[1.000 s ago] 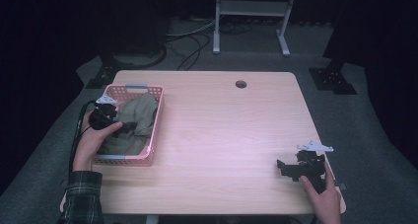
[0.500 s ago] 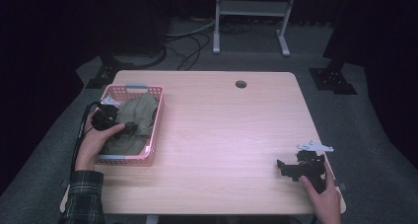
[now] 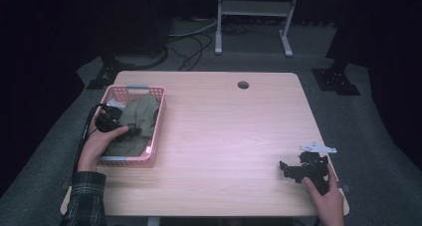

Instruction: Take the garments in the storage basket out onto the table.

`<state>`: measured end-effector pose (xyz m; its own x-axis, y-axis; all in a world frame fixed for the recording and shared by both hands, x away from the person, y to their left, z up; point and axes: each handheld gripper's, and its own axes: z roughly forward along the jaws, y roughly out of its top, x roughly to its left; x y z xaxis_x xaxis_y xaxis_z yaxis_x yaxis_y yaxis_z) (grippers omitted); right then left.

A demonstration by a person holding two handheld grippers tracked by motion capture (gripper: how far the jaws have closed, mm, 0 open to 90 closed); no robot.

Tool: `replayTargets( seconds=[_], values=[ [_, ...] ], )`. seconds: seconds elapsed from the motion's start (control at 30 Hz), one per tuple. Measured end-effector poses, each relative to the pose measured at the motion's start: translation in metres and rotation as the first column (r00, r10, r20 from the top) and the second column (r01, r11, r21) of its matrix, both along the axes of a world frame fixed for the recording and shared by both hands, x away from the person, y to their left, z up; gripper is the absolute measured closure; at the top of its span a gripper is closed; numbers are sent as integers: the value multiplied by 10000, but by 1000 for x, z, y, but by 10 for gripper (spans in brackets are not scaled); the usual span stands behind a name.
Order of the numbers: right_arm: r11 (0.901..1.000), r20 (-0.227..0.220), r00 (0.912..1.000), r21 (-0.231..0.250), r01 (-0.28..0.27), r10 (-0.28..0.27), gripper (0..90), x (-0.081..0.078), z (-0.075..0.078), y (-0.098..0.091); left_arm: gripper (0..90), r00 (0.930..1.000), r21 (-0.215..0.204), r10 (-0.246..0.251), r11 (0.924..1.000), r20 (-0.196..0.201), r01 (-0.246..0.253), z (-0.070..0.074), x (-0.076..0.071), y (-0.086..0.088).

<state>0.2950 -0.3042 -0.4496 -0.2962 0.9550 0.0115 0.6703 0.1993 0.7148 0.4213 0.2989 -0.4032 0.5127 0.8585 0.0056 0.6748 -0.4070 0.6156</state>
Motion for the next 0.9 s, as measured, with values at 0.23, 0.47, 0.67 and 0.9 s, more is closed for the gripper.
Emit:
replayTargets(
  seconds=[0.23, 0.47, 0.67, 0.9],
  values=[
    [10000, 2, 10000, 0, 0, 0, 0, 0, 0, 0, 0, 9997, 228, 176, 9996, -157, -172, -5, 2, -1],
    [10000, 2, 10000, 0, -1, 1, 0, 0, 0, 0, 0, 9993, 498, 309, 9983, -220, -297, -8, 3, -3],
    [10000, 2, 10000, 0, -1, 1, 0, 0, 0, 0, 0, 9992, 639, 346, 9974, -194, -332, -9, 3, -4],
    [10000, 1, 10000, 1, 0, 0, 0, 0, 0, 0, 0, 9990, 884, 402, 9953, -182, -384, -9, 3, -7]
  ],
)
